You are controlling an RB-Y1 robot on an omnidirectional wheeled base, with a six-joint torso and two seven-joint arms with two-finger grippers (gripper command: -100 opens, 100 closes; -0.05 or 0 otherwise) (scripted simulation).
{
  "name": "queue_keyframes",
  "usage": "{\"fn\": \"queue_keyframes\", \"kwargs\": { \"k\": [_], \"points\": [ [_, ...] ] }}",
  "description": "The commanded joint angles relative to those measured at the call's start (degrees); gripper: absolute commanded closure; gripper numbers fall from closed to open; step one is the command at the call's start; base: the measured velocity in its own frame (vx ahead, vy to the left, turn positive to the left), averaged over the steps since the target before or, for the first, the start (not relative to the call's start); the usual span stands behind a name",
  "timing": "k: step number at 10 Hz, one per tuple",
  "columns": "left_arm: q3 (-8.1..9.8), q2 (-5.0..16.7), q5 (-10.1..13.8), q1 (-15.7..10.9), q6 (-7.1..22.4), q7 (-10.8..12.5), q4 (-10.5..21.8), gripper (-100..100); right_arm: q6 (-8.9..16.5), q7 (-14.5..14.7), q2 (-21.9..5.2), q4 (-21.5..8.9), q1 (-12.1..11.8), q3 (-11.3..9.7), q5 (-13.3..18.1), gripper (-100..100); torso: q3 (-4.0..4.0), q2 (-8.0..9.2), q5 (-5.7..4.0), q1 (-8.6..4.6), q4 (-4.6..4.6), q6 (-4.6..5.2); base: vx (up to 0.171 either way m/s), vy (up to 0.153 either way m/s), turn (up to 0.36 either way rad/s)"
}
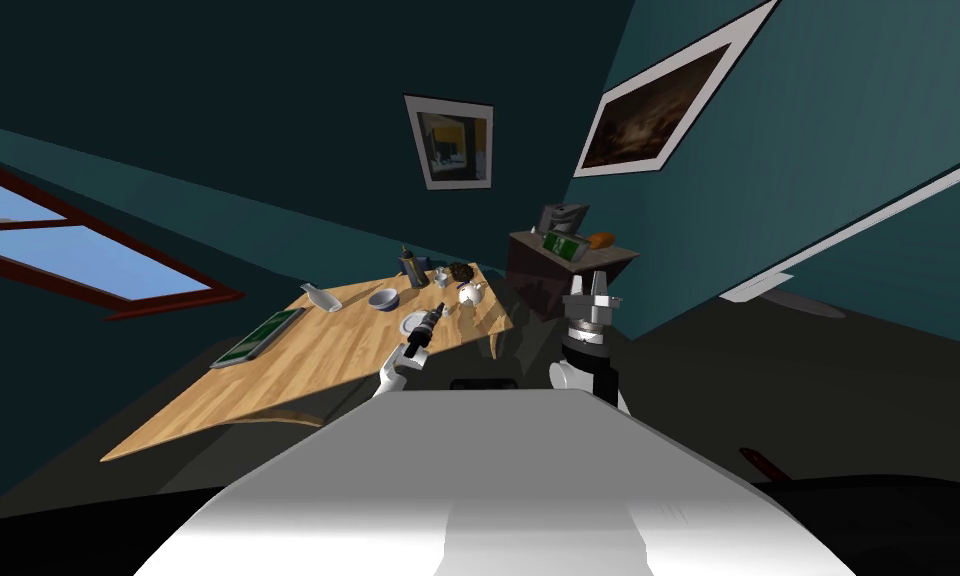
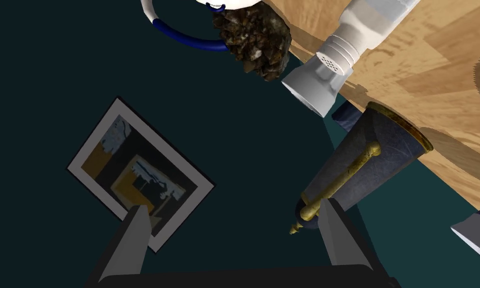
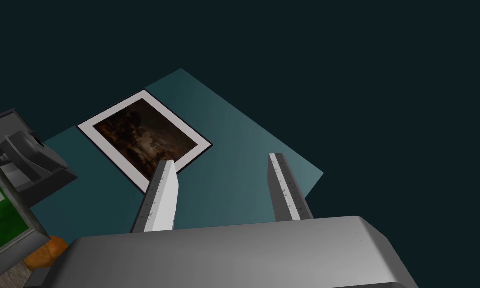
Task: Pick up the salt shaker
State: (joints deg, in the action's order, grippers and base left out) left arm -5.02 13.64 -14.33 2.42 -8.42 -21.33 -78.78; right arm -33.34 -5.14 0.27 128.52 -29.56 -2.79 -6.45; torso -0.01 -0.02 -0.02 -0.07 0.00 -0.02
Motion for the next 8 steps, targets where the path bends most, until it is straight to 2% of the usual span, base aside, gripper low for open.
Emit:
{"fn": "queue_keyframes", "kwargs": {
  "k": [1,2,3,4,5,6,7,8],
  "points": [
    [-0.08,0.27,-0.94,-2.06,0.67,-0.6,2.86,-100,0.0,0.0,0.0,0.0,0.0,0.0,0.0,0,0.0,0.0,0.0,0.0,0.0,0.0,0.008,-0.029,-0.018],
    [-0.08,0.27,-0.94,-2.06,0.67,-0.6,4.32,-100,0.0,0.0,0.0,0.0,0.0,0.0,0.0,0,-0.01,-0.02,0.0,-0.04,0.0,0.01,0.01,-0.031,-0.01],
    [-0.26,0.67,-1.78,-3.91,1.68,-0.99,6.29,-100,0.0,0.0,0.0,0.0,0.0,0.0,0.0,0,-0.01,-0.02,-0.01,-0.04,-0.01,0.0,0.011,-0.043,-0.011],
    [-0.26,0.67,-1.78,-3.91,1.68,-0.99,7.76,-100,0.0,0.0,0.0,0.0,0.0,0.0,0.0,0,-0.02,-0.04,-0.01,-0.09,0.0,0.01,0.008,-0.046,-0.01],
    [-0.42,1.09,-2.61,-5.75,2.65,-1.32,9.61,-100,0.0,0.0,0.0,0.0,0.0,0.0,0.0,0,-0.01,-0.02,-0.02,-0.09,-0.01,0.0,0.003,-0.061,-0.014],
    [-0.42,1.09,-2.61,-5.75,2.65,-1.32,11.19,-100,0.0,0.0,0.0,0.0,0.0,0.0,0.0,0,-0.01,-0.01,-0.03,-0.15,0.0,0.01,0.012,-0.043,-0.005],
    [-0.55,1.53,-3.41,-7.58,3.57,-1.56,13.61,-100,0.0,0.0,0.0,0.0,0.0,0.0,0.0,0,-0.01,-0.02,-0.02,-0.1,-0.01,0.0,0.027,-0.045,-0.011],
    [-0.55,1.53,-3.41,-7.58,3.57,-1.56,14.6,-100,0.0,0.0,0.0,0.0,0.0,0.0,0.0,0,-0.04,-0.08,-0.02,-0.1,-0.01,0.01,0.021,-0.04,-0.006]
  ]
}}
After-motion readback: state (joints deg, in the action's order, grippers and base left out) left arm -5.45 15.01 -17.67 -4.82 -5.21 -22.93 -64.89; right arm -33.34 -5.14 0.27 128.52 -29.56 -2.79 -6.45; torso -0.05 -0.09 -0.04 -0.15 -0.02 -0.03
